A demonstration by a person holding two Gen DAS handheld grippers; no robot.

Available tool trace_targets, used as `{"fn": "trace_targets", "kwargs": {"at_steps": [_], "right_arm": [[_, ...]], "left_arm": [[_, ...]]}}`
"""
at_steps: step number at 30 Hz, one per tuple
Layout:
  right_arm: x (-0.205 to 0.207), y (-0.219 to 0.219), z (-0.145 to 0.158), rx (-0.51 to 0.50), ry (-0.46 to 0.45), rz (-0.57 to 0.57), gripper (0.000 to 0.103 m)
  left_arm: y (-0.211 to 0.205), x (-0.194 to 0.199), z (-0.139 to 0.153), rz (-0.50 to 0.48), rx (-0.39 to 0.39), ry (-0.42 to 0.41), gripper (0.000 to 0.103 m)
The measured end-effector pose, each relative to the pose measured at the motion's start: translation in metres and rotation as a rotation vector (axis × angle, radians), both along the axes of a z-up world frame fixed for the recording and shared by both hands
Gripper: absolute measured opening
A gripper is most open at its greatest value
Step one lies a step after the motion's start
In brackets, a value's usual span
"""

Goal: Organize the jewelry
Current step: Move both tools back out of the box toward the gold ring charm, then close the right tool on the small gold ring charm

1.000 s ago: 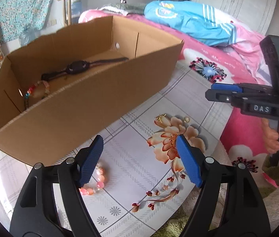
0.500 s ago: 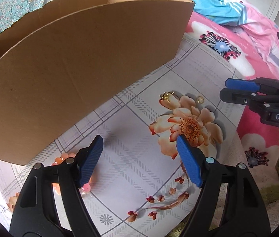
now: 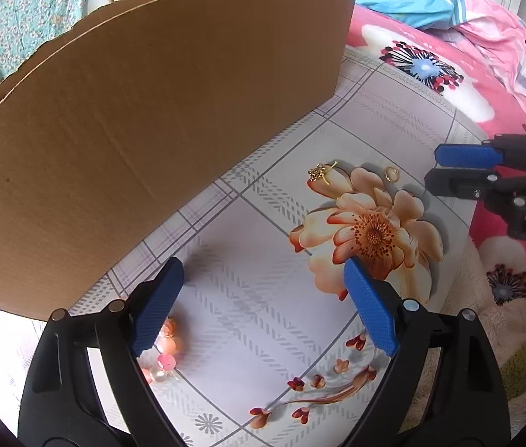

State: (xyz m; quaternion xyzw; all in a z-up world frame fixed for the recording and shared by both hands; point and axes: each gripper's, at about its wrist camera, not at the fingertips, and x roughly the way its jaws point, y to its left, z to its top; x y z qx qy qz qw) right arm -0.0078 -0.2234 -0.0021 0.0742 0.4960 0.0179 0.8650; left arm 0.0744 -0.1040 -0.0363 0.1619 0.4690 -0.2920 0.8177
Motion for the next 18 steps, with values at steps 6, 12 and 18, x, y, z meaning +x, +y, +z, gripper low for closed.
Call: {"fn": "trace_targets", "kwargs": {"at_steps": [6,12,18], "right_arm": [[0.008,0.011,0.0,-0.031,-0.014,0.053,0.034],[0.016,0.02,-0.004,-0.058,-0.019,0.092,0.026],[0.018,0.028,-0.009,-0.11,-0.016,0.101,0.021]], "left_arm": [[0.0,-0.001,-0.001,0.005,-0.003,-0.005,0.086],[-0.001,-0.001,-0.002,0.002,-0.006,-0.009,0.087],[-0.001,-0.001,-0.002,0.001,-0.006,-0.009,0.088]]}}
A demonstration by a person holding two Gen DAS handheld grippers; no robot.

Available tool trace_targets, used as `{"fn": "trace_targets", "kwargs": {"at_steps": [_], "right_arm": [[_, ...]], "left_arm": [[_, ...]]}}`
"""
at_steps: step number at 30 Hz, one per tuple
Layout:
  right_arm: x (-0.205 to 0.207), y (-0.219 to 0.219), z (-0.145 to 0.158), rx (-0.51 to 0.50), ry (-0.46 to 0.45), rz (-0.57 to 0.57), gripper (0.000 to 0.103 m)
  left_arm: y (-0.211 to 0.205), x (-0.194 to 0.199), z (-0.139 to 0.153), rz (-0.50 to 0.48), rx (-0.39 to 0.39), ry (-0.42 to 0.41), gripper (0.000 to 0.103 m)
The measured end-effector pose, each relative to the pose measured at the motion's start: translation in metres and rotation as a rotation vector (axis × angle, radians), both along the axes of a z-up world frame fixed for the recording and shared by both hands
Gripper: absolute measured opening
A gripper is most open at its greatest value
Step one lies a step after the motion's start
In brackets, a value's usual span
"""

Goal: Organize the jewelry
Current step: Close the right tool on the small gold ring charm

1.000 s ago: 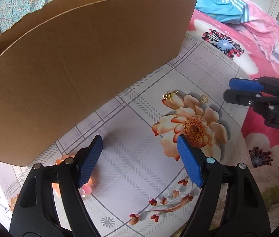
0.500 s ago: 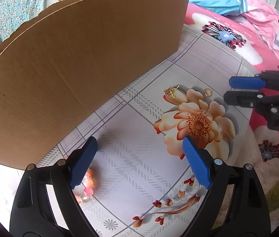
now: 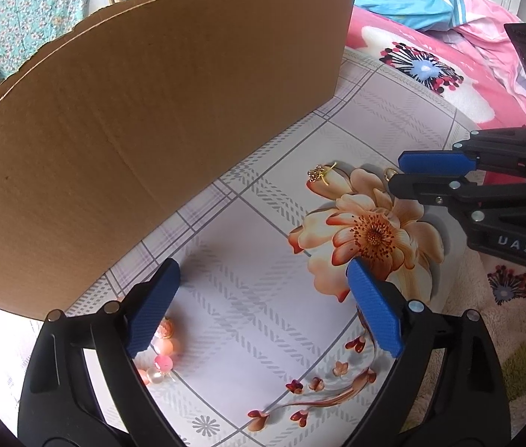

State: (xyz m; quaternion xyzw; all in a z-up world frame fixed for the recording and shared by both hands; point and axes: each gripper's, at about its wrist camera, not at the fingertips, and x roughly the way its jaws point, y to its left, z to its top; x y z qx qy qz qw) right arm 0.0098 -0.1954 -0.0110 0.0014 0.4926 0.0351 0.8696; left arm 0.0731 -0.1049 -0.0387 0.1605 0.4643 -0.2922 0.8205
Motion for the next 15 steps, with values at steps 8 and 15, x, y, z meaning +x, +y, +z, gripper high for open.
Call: {"fn": "trace_targets", "kwargs": {"at_steps": [8,15], "right_arm": [[0.0008,0.0062,-0.0006,-0.023,-0.008,0.0,0.015],[-0.0024,0.0081,0.0001,0.004,-0.008,-0.017,0.01]], "left_arm": [[-0.0004,-0.0002,0.0,0.001,-0.002,-0.002,0.09],[-0.0005,-0.0017,0.0002,0.005,-0.01,-0.01,0.09]]}}
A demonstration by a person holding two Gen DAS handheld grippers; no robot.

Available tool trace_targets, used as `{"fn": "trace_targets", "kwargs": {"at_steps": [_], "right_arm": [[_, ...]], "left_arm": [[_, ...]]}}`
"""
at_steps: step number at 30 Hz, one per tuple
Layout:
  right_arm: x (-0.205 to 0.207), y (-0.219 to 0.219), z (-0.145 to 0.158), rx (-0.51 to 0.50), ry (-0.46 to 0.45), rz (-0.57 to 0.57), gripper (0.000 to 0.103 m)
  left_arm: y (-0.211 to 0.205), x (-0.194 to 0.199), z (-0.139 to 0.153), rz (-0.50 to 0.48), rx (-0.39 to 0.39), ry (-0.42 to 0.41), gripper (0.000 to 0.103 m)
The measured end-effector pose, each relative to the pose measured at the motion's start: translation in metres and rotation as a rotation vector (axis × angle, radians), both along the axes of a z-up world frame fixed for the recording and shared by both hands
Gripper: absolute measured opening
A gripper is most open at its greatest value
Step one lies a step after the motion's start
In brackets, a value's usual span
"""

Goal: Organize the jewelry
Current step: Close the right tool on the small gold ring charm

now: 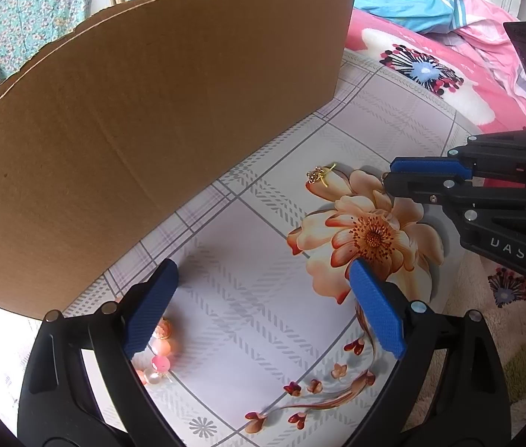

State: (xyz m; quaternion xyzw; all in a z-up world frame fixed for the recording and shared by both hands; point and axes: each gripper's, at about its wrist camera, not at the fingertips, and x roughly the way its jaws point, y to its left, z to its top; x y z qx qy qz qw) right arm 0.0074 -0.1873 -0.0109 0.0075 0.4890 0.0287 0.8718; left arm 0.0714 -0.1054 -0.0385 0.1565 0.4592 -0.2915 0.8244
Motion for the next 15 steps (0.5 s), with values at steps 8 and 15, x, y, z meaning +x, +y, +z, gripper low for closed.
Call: {"fn": "trace_targets", "kwargs": {"at_steps": [8,15], "right_arm": [[0.003,-0.008,-0.001,0.05,-0.002,-0.037,0.01],[0.006,-0.018,-0.003,0.096,-0.002,-0.058,0.007]], "left_arm": [[0.008,0.0,0.001,0.024,-0.029,0.001,0.09],[0.018,0.008,0.013,0.034,-0.143,-0.01,0.083]]}}
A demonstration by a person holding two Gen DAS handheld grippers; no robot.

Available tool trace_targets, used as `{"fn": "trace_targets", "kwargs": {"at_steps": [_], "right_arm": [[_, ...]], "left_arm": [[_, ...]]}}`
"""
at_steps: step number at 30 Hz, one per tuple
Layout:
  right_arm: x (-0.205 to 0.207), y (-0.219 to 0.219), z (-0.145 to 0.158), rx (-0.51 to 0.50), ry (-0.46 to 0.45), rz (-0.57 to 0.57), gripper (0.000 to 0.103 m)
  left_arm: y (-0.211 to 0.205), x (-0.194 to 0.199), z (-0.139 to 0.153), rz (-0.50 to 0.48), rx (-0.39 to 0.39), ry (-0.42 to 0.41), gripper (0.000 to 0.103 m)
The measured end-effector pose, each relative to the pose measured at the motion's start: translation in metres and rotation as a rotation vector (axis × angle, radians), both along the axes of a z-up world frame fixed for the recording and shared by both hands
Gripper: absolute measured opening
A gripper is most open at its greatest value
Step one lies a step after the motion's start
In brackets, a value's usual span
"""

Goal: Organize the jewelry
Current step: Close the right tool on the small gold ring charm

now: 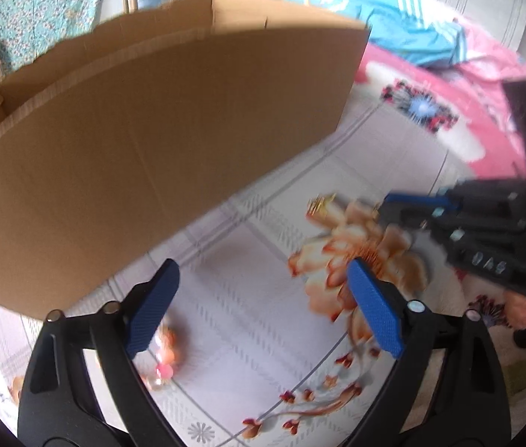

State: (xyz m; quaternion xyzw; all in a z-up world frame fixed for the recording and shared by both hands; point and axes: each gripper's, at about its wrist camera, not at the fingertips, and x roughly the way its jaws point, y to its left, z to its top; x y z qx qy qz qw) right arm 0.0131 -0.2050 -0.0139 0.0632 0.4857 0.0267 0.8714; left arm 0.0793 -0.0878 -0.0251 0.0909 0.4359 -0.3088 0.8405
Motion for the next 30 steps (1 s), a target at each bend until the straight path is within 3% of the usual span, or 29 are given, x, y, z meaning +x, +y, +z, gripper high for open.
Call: {"fn": "trace_targets", "kwargs": {"at_steps": [11,18,22,27,30], "right_arm": [[-0.001,0.0,-0.001,-0.004,-0.013,-0.003,0.007],[-0.003,-0.001,-0.001,0.009,-0.02,-0.001,0.007],[-0.003,-0.003,-0.002,0.019,-0.023,-0.001,0.007],[-0.003,-0.006,-0.002,0.039,-0.024,0.005,0.007],[-0.003,-0.01,-0.002,0.071,-0.017,0.006,0.009]], "left_arm": [[-0.039,0.01,0.003,-0.093,0.005,-0.05,0.049],[-0.058,0.018,-0.007,-0.127,0.043,-0.024,0.034],[-0.065,0.015,-0.008,-0.135,0.091,-0.061,0.026],[-0.072,0.007,-0.009,-0.177,0.099,-0.086,0.007],[-0.073,0.004,-0.009,-0.178,0.102,-0.099,0.004]]}}
